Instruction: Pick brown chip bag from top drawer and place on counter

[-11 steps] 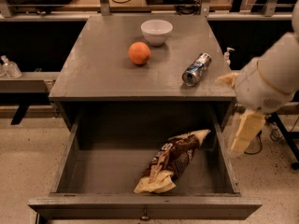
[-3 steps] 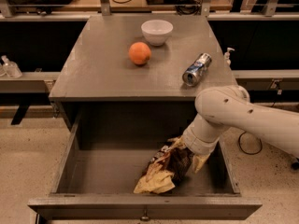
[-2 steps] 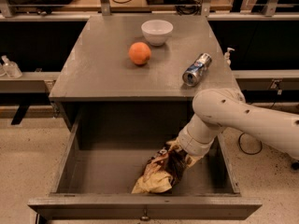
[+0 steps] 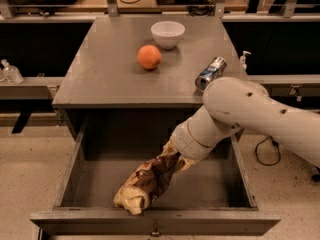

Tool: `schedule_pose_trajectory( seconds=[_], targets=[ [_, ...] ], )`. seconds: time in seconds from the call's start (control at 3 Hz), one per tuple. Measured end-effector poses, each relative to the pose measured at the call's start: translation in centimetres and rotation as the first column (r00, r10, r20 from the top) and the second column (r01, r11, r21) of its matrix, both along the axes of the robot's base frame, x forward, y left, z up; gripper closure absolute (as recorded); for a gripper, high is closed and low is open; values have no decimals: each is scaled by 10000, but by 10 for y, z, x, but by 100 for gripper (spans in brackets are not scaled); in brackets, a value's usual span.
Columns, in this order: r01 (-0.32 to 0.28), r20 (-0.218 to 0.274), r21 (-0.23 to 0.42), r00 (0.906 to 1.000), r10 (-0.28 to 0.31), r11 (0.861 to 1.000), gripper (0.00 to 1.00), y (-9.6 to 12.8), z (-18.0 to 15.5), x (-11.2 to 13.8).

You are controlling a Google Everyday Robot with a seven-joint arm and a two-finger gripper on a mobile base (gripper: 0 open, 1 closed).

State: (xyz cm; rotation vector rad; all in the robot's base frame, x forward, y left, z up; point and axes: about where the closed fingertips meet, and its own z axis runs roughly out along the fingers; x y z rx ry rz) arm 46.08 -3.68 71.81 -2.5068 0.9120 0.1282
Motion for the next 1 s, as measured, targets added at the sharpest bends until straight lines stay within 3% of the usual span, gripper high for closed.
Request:
schedule_pose_trajectory(
  seconds=[0.33,0.67,1.0],
  targets=[
    [-601,915,813,9944,526,9949,100,42,65,-15],
    [-1198,1581,1148,9822,1009,9861,100,88,119,-11],
    [-1616,2074,1125,9688,1359,9804,100,138,161,13]
  ],
)
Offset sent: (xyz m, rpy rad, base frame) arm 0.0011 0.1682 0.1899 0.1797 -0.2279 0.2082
